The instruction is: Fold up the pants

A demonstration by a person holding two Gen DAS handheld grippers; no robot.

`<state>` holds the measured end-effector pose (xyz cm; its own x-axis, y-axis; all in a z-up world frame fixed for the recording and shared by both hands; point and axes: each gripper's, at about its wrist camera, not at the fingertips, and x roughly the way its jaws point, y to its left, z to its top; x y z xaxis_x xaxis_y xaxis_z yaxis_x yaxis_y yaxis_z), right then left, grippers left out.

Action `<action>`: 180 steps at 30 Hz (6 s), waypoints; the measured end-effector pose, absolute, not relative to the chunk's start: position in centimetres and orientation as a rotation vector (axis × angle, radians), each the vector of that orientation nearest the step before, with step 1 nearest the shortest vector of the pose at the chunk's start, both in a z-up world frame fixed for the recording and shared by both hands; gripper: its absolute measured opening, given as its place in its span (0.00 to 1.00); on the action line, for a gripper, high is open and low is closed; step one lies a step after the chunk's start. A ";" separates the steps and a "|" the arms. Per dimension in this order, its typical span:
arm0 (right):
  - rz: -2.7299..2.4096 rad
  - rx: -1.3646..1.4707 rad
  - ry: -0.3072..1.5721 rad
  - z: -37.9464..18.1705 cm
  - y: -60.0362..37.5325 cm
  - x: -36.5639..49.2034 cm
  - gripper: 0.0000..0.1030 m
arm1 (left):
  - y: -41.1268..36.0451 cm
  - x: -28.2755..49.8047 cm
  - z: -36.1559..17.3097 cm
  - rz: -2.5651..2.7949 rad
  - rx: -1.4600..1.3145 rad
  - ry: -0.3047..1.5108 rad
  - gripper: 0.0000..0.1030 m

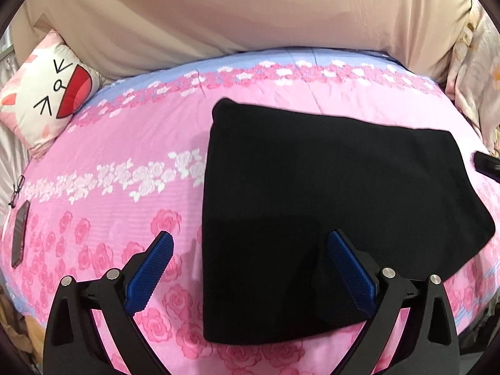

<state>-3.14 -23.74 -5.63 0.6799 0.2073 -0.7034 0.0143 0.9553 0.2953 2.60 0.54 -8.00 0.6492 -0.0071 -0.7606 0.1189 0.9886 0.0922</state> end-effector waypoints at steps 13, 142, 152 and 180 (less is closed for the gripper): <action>0.071 0.288 0.835 -7.0 -24.3 -0.4 0.22 | 4.2 5.6 -9.3 0.008 0.058 0.898 0.95; 0.170 0.550 0.847 -9.5 -23.4 -4.3 0.39 | 3.0 6.9 -11.0 -0.463 -0.274 1.042 0.54; 0.181 0.516 0.895 -9.7 -23.4 -3.1 0.49 | 1.8 6.6 -10.2 -0.375 -0.151 1.037 0.56; 0.216 0.575 0.814 -6.6 -22.1 -11.8 0.33 | 0.3 -1.3 -6.1 -0.376 -0.006 0.932 0.24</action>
<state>-11.75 -22.08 -6.59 0.6754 0.3946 -0.6230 0.0343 0.8271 0.5610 -1.26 0.25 -6.13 0.5362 -0.3180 -0.7819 0.3130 0.9352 -0.1656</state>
